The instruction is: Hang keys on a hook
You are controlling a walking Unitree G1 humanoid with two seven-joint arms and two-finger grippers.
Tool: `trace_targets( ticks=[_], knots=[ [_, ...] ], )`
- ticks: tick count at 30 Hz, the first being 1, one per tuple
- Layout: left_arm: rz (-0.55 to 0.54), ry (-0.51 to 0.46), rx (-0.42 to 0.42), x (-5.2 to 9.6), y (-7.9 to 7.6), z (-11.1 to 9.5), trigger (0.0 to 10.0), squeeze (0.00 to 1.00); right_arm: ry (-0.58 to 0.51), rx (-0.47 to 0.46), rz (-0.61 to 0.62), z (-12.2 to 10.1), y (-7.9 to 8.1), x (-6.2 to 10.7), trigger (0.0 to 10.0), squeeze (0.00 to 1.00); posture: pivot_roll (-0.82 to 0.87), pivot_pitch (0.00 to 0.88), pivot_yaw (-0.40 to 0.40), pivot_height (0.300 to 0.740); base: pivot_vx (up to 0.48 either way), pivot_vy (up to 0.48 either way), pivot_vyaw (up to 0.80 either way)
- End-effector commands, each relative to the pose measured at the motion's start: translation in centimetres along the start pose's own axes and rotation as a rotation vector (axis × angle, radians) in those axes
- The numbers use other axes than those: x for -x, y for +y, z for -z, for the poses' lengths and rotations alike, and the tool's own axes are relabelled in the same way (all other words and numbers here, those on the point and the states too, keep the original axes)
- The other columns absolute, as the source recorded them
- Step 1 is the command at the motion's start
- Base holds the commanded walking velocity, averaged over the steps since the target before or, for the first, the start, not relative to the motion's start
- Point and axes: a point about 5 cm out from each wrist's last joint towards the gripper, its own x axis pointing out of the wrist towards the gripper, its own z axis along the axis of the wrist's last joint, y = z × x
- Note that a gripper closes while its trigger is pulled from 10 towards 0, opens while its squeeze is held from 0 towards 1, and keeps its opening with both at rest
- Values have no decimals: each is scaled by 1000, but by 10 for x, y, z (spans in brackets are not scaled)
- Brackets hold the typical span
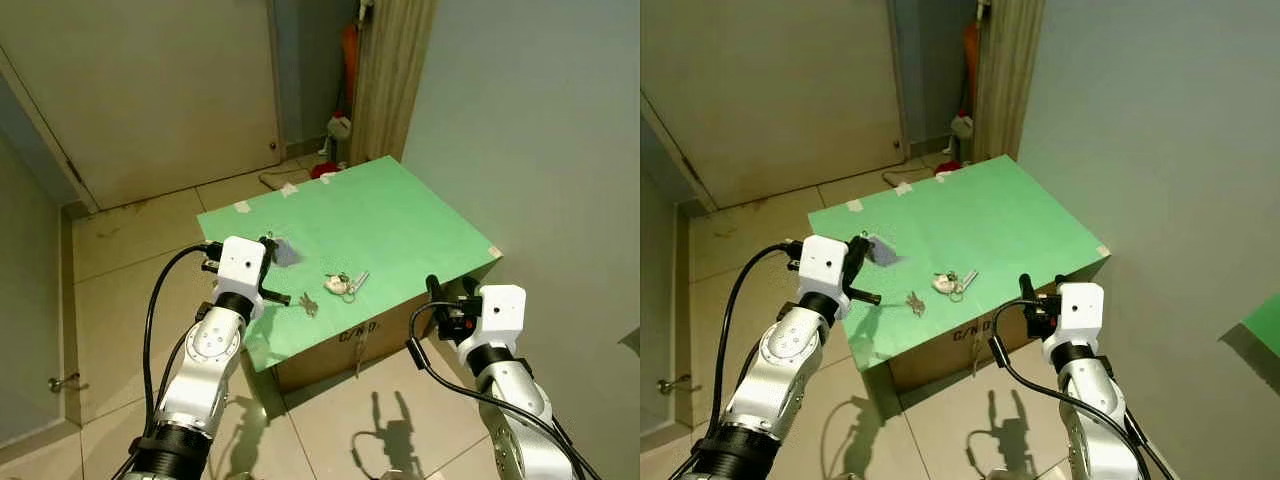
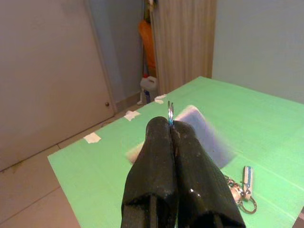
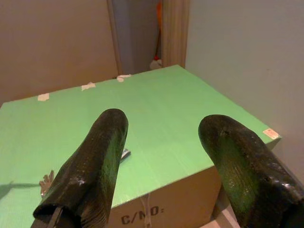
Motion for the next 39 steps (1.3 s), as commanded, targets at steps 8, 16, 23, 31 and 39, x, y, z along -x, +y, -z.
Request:
trace_targets(
  ticks=[8, 16, 23, 31, 39],
  knots=[
    [-8, -2, -11, -6, 4, -4, 10000, 0, -13, 9, -3, -2, 4, -3, 10000, 0, -151, 0, 43, 740, -270, 0, 0],
    [-20, -6, -7, -7, 4, -5, 10000, 0, -5, 13, -8, 0, 5, -2, 10000, 0, -154, 0, 42, 740, -267, 0, 0],
    [-21, -3, 0, -9, 3, -5, 10000, 0, -1, 16, -10, 1, 5, -1, 10000, 0, -158, 0, 41, 740, -260, 0, 0],
    [-7, -7, -5, -11, 3, -5, 10000, 0, 29, -6, -16, 5, 9, -1, 10000, 0, -160, 0, 46, 740, -60, 0, -370],
    [49, -11, -41, -13, -4, -5, 10000, 0, 16, -8, -12, 4, 9, -2, 10000, 0, -171, 0, 56, 740, 0, 0, -673]
  ],
)
